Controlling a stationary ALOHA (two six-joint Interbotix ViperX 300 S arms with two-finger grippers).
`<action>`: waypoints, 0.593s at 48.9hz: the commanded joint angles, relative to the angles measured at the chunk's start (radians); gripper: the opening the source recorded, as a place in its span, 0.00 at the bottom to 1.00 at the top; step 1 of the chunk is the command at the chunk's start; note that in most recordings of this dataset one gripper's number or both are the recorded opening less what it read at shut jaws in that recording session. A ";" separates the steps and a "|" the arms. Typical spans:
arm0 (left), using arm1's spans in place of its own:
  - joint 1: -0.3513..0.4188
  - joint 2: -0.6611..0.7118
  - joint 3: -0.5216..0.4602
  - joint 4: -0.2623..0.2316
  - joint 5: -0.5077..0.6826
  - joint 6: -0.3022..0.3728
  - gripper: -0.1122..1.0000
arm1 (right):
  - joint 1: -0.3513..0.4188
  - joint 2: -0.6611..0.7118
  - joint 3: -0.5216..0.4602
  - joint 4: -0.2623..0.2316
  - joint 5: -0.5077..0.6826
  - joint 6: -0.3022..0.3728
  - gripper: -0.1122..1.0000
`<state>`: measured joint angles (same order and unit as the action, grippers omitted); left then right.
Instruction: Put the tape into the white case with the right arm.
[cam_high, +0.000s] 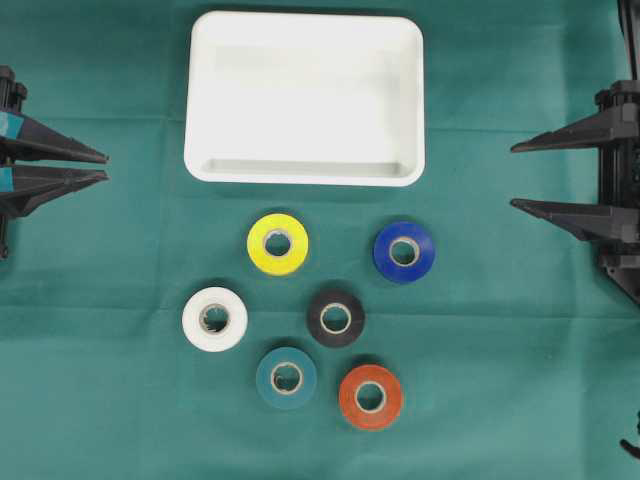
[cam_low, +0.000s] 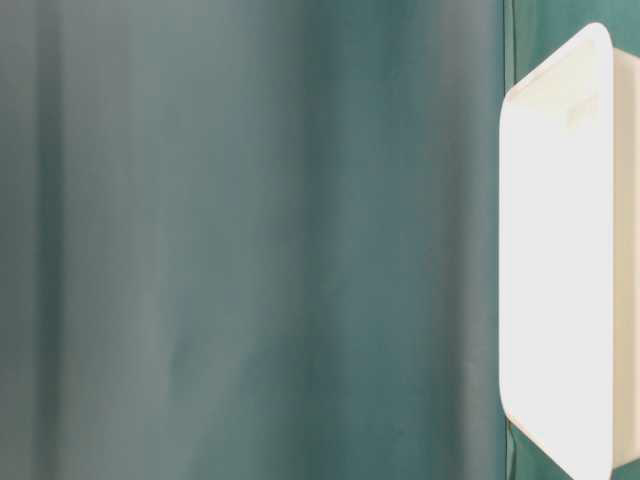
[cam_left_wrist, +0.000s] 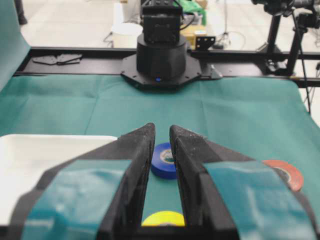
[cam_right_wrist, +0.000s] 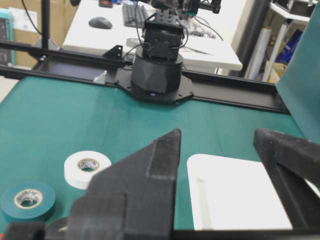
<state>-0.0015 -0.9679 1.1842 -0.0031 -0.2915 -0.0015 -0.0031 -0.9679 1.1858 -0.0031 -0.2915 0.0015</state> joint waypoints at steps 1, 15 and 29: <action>0.000 0.011 -0.011 -0.026 -0.012 -0.008 0.32 | -0.002 0.012 -0.005 0.002 -0.003 0.011 0.32; -0.002 0.017 0.002 -0.026 -0.012 -0.014 0.10 | -0.002 -0.009 0.025 0.000 0.041 0.015 0.02; -0.025 -0.002 0.094 -0.023 -0.006 -0.005 0.10 | -0.002 -0.041 0.114 -0.006 0.041 0.015 0.02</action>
<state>-0.0169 -0.9664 1.2732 -0.0276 -0.2930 -0.0061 -0.0031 -1.0048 1.2962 -0.0092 -0.2454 0.0153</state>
